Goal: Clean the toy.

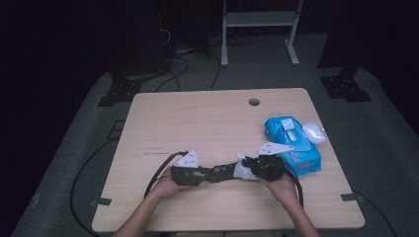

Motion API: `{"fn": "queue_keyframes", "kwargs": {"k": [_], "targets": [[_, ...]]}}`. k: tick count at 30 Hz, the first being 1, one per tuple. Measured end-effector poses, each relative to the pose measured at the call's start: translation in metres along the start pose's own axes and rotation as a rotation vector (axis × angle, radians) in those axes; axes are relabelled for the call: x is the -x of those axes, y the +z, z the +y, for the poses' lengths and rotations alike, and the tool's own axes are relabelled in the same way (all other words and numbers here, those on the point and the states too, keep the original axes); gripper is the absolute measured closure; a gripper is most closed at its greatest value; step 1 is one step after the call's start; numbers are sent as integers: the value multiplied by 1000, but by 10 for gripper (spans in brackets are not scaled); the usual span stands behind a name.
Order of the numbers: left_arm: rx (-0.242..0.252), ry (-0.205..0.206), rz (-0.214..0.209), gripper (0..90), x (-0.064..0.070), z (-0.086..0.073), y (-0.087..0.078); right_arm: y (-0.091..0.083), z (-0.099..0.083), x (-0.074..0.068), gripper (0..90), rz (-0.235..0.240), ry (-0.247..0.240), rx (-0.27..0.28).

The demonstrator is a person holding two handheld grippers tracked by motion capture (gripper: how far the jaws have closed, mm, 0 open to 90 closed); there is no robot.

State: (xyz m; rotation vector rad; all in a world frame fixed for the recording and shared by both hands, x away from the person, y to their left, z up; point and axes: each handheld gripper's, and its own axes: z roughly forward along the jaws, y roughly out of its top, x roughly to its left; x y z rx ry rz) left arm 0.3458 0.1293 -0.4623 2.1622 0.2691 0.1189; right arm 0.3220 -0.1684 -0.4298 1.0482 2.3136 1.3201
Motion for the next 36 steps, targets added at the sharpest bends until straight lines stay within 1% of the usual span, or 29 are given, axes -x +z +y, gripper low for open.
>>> {"fn": "queue_keyframes", "kwargs": {"k": [2,4,7,9,13,14,15,17,18,20,22,24,25,26,28,30,31,35,36], "targets": [[-1,0,-2,732,0,0,0,-3,-2,4,846,2,17,9],[-2,1,-2,732,0,0,0,-4,-2,3,845,-12,6,6],[-2,-4,0,732,0,0,0,-2,-1,0,845,6,14,5],[-2,-5,0,732,0,0,0,2,3,-7,845,25,1,5],[-2,-4,0,732,0,1,1,16,13,-28,845,97,-31,12],[-2,-6,0,732,0,1,1,20,16,-33,845,111,-45,7],[-3,-4,0,732,0,1,0,24,18,-38,845,120,-61,1],[0,-5,-2,732,1,0,0,29,20,-43,845,117,-88,-17],[-3,-7,-3,732,0,-1,-1,30,20,-41,845,110,-87,-20],[-2,-5,1,733,-1,-1,-3,28,16,-34,845,84,-70,-24],[-1,-3,0,735,-1,-2,-3,21,11,-24,846,65,-45,-14],[-1,0,1,734,-1,-1,-3,12,7,-15,846,35,-29,-9],[-1,-2,0,734,-1,-1,-3,7,5,-11,845,29,-19,-3],[2,-9,1,735,-1,-2,-3,4,3,-7,845,13,-15,-5],[-2,-3,2,735,-1,-1,-3,-2,0,-2,845,-8,-9,-5],[-2,-5,2,734,-1,-1,-3,-5,-2,0,845,-6,0,0],[0,-9,1,734,0,-1,-3,-6,-3,0,845,-7,-3,0],[-13,-14,0,730,-1,1,-4,-3,-2,-3,845,-5,-7,3],[-15,-20,-1,727,-1,1,-4,-2,-2,-4,845,-5,-12,2]]}}
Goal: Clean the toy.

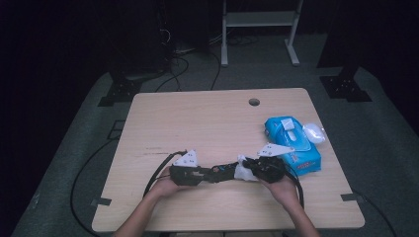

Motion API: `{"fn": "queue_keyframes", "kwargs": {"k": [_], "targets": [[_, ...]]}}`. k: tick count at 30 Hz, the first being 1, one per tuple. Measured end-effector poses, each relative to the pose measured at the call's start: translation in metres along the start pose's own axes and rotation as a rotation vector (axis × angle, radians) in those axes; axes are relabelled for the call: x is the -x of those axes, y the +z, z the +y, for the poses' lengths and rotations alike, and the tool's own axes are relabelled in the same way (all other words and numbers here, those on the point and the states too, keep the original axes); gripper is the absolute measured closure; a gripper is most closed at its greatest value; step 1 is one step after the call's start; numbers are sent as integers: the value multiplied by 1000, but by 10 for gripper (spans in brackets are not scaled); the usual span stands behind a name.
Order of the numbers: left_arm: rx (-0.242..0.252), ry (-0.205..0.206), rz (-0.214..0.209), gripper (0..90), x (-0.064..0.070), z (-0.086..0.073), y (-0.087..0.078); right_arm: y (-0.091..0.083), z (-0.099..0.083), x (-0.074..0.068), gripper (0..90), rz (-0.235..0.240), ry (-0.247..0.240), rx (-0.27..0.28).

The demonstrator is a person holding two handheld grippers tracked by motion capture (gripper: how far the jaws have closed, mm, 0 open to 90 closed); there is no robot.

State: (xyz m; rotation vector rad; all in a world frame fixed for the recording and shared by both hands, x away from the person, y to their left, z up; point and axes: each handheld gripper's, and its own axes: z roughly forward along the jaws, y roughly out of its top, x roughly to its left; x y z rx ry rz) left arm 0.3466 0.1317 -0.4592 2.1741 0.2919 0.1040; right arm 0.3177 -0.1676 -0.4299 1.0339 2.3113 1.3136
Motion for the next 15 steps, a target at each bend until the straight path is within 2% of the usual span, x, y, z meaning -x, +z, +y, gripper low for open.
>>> {"fn": "queue_keyframes", "kwargs": {"k": [4,8,15], "targets": [[17,-9,-1,683,0,6,0,2,-1,-1,845,0,-6,-6],[-18,18,15,646,2,15,4,2,-1,-1,845,1,-6,-2],[-48,49,40,609,5,38,12,1,-2,1,845,8,3,6]]}}
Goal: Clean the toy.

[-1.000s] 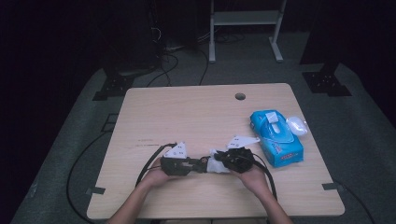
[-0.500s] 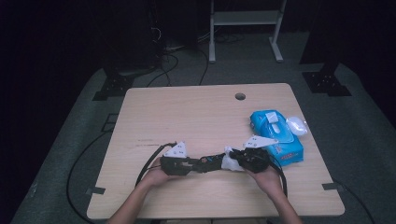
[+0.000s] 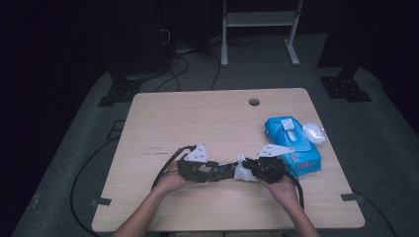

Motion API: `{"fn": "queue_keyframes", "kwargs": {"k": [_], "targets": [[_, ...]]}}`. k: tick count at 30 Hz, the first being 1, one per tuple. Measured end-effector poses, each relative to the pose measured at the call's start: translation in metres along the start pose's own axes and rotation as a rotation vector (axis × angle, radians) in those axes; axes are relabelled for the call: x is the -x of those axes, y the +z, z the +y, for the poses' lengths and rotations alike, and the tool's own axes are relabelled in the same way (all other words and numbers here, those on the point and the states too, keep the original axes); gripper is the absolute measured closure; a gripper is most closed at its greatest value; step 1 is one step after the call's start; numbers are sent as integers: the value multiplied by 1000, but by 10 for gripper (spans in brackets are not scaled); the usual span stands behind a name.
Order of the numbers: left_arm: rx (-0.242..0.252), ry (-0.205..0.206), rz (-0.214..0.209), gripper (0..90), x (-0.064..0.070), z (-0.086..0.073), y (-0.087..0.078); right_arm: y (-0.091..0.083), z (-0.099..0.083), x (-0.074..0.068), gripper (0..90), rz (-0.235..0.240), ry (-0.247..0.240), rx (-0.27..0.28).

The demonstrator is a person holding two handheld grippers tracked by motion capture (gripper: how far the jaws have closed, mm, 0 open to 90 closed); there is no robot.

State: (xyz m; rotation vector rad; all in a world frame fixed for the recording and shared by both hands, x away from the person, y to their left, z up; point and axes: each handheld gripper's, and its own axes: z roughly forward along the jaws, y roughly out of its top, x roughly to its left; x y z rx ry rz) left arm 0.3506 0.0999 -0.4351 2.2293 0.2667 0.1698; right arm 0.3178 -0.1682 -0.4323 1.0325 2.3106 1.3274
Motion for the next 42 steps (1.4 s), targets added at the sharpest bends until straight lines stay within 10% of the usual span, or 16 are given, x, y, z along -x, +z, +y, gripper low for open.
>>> {"fn": "queue_keyframes", "kwargs": {"k": [16,42], "targets": [[-102,26,-1,563,3,31,27,-18,-9,13,845,-8,39,30],[-168,24,-5,548,-1,40,47,-19,-12,15,845,3,57,37]]}}
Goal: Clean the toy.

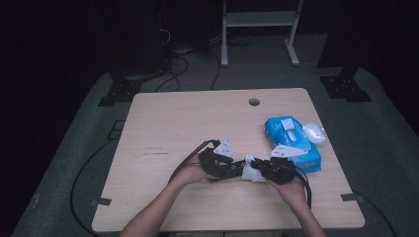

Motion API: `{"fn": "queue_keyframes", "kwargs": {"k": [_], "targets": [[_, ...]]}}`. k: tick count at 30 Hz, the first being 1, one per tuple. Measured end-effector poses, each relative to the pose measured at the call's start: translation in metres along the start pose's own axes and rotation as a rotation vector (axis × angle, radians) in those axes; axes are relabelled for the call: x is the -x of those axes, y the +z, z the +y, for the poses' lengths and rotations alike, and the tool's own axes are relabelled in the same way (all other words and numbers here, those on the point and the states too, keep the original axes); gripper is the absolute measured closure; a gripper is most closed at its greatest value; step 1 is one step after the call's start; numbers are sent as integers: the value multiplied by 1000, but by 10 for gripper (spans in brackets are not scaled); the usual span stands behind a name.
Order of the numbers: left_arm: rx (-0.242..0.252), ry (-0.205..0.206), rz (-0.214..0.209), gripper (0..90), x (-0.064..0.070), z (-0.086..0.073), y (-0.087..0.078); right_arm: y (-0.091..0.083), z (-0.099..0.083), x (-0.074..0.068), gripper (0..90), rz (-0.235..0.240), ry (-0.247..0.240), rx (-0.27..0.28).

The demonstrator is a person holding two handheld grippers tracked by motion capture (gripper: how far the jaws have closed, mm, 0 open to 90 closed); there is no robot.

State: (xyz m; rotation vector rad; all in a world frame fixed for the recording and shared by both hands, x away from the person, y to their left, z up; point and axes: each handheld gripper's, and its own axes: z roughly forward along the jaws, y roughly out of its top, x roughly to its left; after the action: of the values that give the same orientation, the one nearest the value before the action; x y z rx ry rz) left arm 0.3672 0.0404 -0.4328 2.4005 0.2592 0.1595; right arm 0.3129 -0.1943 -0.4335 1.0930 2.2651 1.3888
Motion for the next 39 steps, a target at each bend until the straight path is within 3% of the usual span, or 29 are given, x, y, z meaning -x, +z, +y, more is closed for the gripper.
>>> {"fn": "queue_keyframes", "kwargs": {"k": [24,32,39], "targets": [[-124,14,-1,551,1,9,19,-1,-2,4,844,-2,13,8],[-100,23,1,566,3,7,18,-2,-6,12,844,1,52,12],[-29,8,-2,566,2,6,6,-5,-4,14,844,9,76,37]]}}
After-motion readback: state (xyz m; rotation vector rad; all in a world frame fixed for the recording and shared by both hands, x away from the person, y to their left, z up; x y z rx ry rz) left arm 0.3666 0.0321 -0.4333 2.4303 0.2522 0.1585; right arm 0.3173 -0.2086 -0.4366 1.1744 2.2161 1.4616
